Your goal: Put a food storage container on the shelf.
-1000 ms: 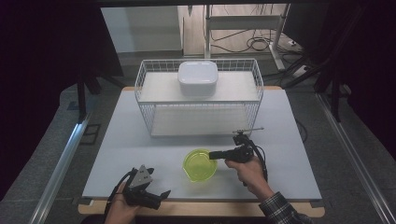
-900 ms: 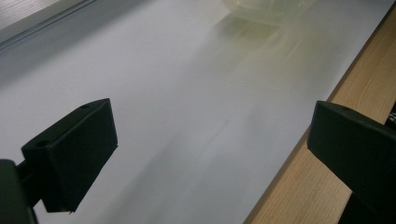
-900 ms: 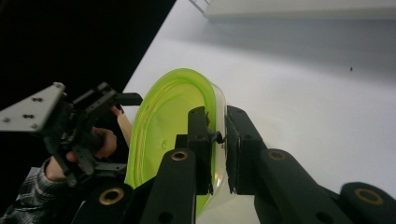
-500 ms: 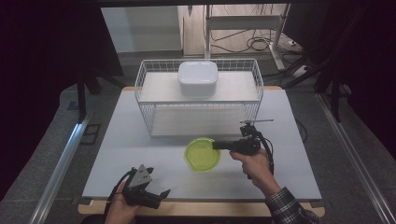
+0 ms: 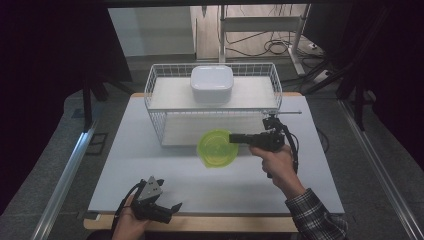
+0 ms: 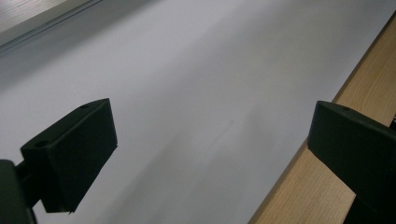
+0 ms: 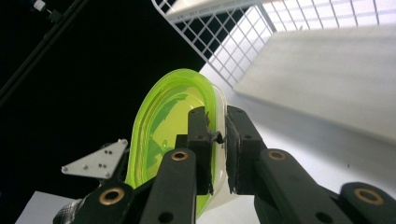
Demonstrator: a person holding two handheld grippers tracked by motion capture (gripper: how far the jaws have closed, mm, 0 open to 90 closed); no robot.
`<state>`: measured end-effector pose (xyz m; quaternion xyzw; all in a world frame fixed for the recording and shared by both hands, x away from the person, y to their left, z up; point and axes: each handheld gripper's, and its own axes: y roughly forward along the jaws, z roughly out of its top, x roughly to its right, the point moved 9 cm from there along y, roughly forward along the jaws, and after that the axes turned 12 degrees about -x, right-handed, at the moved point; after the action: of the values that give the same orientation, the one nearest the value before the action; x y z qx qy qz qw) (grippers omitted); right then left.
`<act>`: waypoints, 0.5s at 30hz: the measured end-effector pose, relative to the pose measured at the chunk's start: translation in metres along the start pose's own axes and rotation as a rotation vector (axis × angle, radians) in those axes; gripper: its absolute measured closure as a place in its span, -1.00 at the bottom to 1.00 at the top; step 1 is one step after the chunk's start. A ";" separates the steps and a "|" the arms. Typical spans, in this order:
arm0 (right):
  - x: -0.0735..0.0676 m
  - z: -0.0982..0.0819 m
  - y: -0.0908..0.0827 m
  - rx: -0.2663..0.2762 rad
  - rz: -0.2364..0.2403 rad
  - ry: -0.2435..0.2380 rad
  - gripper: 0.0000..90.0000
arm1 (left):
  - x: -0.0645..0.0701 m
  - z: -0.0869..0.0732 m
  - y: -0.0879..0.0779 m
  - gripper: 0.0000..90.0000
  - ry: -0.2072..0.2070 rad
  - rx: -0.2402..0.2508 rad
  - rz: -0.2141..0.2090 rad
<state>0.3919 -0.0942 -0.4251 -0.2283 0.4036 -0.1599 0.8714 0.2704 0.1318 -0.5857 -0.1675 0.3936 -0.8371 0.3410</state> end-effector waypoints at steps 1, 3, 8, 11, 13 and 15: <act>-0.002 0.004 -0.002 0.006 -0.001 -0.003 0.81 | 0.000 0.000 0.000 -0.97 0.000 0.000 0.000; -0.004 0.009 -0.004 0.014 -0.004 -0.010 0.81 | -0.001 0.000 0.000 -0.97 -0.002 0.001 0.002; -0.008 0.023 -0.011 0.042 -0.008 -0.010 0.81 | -0.001 0.000 0.000 -0.97 -0.006 0.003 0.002; -0.010 0.030 -0.014 0.054 -0.006 -0.009 0.81 | -0.001 0.000 0.000 -0.97 -0.005 0.002 0.002; -0.012 0.035 -0.016 0.062 -0.008 -0.011 0.81 | -0.001 0.000 0.000 -0.97 -0.006 0.002 0.002; -0.014 0.040 -0.018 0.070 -0.009 -0.013 0.81 | -0.001 0.000 0.001 -0.97 -0.008 0.004 0.001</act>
<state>0.4125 -0.0926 -0.3838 -0.2006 0.3908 -0.1765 0.8808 0.2712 0.1320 -0.5861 -0.1700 0.3906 -0.8371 0.3433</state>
